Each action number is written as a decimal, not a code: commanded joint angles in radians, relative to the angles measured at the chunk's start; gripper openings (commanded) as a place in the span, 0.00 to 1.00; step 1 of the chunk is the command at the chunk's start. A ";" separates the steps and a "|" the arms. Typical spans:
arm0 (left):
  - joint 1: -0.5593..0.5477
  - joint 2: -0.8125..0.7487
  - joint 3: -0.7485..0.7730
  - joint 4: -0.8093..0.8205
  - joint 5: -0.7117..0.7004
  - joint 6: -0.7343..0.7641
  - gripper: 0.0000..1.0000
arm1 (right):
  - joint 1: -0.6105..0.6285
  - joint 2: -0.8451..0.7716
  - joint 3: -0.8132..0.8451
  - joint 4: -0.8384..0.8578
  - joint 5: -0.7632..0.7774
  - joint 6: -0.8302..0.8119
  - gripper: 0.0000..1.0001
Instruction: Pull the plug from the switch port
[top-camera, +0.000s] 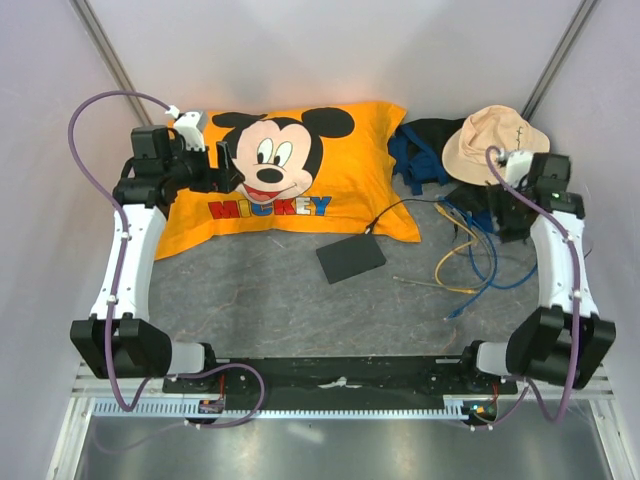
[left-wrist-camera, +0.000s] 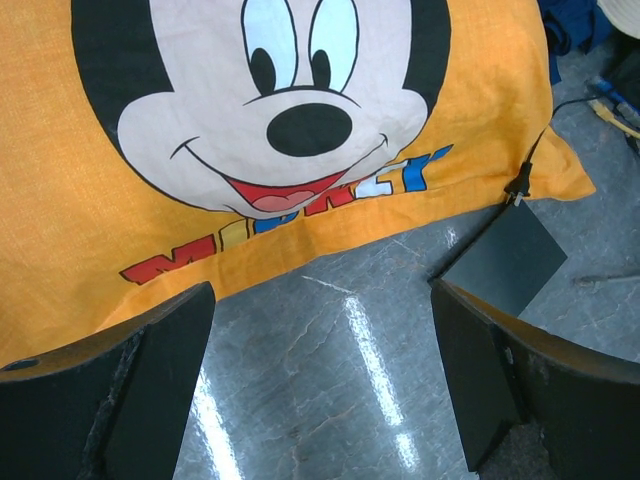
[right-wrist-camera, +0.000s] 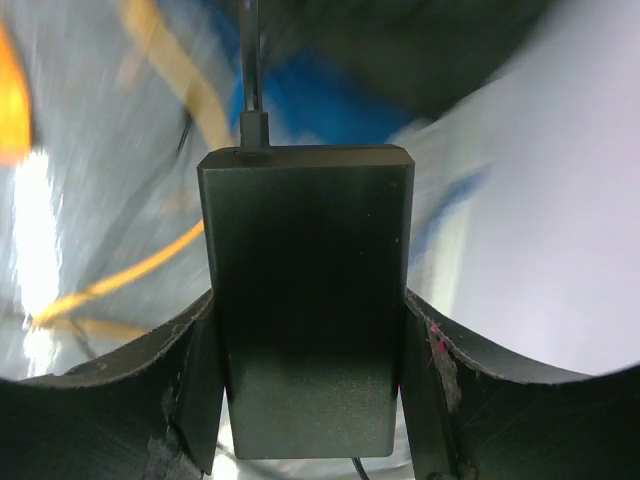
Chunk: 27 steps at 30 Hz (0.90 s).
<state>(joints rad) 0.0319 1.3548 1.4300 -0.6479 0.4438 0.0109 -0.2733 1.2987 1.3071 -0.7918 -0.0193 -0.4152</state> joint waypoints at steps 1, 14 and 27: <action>0.003 -0.051 -0.025 0.031 0.019 -0.026 0.96 | 0.003 0.097 -0.127 0.008 -0.122 -0.002 0.07; 0.005 -0.123 -0.121 0.033 0.018 -0.012 0.98 | 0.000 0.151 0.065 -0.014 -0.376 0.122 0.98; 0.023 -0.149 -0.215 0.039 0.029 0.032 1.00 | 0.261 0.169 0.268 0.072 -0.238 0.380 0.98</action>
<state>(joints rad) 0.0448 1.2377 1.2228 -0.6331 0.4484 0.0135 -0.0715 1.4055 1.5414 -0.7185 -0.2379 -0.0910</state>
